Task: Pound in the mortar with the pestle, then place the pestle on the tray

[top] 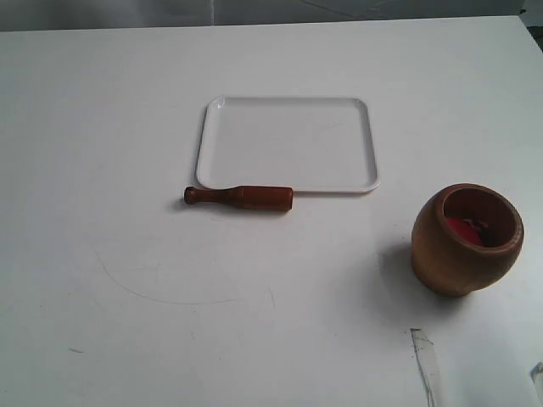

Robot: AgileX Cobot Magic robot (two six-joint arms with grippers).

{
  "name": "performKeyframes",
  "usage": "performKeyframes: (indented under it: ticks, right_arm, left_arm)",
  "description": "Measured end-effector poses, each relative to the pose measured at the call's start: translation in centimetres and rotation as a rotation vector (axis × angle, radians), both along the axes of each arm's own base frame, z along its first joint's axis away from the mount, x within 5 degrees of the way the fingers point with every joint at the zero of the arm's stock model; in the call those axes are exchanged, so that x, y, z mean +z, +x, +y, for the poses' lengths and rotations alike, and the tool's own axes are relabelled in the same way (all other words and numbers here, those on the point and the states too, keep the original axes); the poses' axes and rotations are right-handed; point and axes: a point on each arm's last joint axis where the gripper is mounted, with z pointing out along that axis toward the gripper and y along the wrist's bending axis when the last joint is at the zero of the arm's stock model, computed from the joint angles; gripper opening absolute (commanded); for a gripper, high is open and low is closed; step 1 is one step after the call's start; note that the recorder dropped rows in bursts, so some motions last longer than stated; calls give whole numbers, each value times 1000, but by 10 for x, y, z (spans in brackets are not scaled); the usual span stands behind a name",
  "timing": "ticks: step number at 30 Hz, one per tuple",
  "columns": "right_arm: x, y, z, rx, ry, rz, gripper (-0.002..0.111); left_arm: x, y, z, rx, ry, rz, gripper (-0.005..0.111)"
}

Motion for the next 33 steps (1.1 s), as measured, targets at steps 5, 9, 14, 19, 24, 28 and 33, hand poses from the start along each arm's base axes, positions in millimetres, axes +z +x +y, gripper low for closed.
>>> performKeyframes:
  ticks: [5,9,14,19,24,28,33]
  right_arm:
    - [2,0,1,6,88,-7,0]
    - [2,0,1,9,134,-1,0]
    - [2,0,1,9,143,-2,0]
    - [5,0,2,9,267,-9,0]
    - [11,0,0,2,362,-59,0]
    - [15,0,-1,-6,374,-108,0]
    - [32,-3,-6,-24,392,-250,0]
  left_arm:
    - [0,0,0,0,0,0,0]
    - [0,0,0,0,0,0,0]
    - [0,0,0,0,0,0,0]
    - [0,0,0,0,0,0,0]
    - [0,0,0,0,0,0,0]
    - [0,0,0,0,0,0,0]
    - [0,0,0,0,0,0,0]
